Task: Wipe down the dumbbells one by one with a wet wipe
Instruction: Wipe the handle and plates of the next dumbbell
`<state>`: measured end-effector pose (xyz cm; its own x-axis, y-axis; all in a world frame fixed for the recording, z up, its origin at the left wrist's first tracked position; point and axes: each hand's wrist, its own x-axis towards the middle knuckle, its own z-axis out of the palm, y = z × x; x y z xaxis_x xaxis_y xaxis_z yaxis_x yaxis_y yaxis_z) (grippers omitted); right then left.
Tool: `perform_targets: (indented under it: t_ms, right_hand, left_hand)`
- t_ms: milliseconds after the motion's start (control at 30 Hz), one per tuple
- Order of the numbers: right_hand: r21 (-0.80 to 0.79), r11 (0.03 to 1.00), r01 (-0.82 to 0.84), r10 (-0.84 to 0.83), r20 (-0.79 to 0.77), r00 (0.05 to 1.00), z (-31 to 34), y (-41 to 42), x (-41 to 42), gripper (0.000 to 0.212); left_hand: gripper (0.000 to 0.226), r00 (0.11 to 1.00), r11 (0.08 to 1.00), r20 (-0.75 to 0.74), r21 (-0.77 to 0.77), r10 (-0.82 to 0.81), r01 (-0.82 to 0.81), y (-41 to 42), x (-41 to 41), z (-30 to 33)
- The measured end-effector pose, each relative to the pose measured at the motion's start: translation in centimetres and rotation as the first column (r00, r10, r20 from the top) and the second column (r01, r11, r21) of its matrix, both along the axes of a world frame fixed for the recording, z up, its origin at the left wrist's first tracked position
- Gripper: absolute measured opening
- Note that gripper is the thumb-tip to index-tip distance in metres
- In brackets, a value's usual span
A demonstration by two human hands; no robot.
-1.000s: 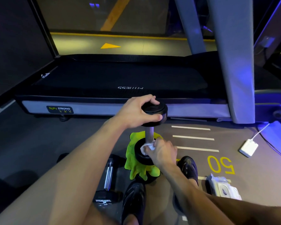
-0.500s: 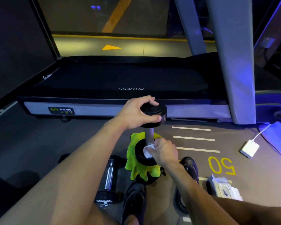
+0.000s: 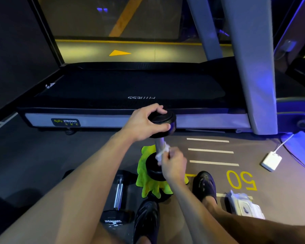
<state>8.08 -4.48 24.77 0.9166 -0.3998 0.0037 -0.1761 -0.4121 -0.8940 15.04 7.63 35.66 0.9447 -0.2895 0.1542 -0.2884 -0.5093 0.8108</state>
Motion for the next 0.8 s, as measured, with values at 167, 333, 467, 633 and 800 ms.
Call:
perform_targets:
  t_ms: [167,333,467,633,800]
  right_hand:
    - [0.255,0.963,0.088,-0.091,0.000,0.996,2.5,-0.7,2.0,0.019]
    - [0.270,0.963,0.007,-0.034,0.094,0.995,-0.1,0.4,0.2,0.018]
    - [0.199,0.976,-0.087,0.095,-0.031,0.995,-1.0,-1.6,0.5,0.017]
    - [0.494,0.858,-0.141,0.071,0.159,0.985,2.2,-1.2,2.5,0.019]
    - [0.182,0.953,-0.243,0.279,-0.208,0.937,-1.0,-3.6,0.7,0.023]
  left_hand:
    - [0.038,1.000,1.000,0.023,0.017,-0.017,0.016,-0.6,0.1,-0.1]
    - [0.039,1.000,1.000,0.008,-0.002,-0.028,0.028,0.2,0.5,-0.2]
    - [0.044,0.997,0.996,-0.035,-0.064,-0.064,0.062,0.8,0.5,-0.3]
    - [0.042,0.990,0.990,-0.050,-0.052,-0.133,0.130,0.8,0.4,-0.1]
    - [0.039,0.985,0.984,-0.061,-0.080,-0.164,0.159,1.2,0.3,0.0]
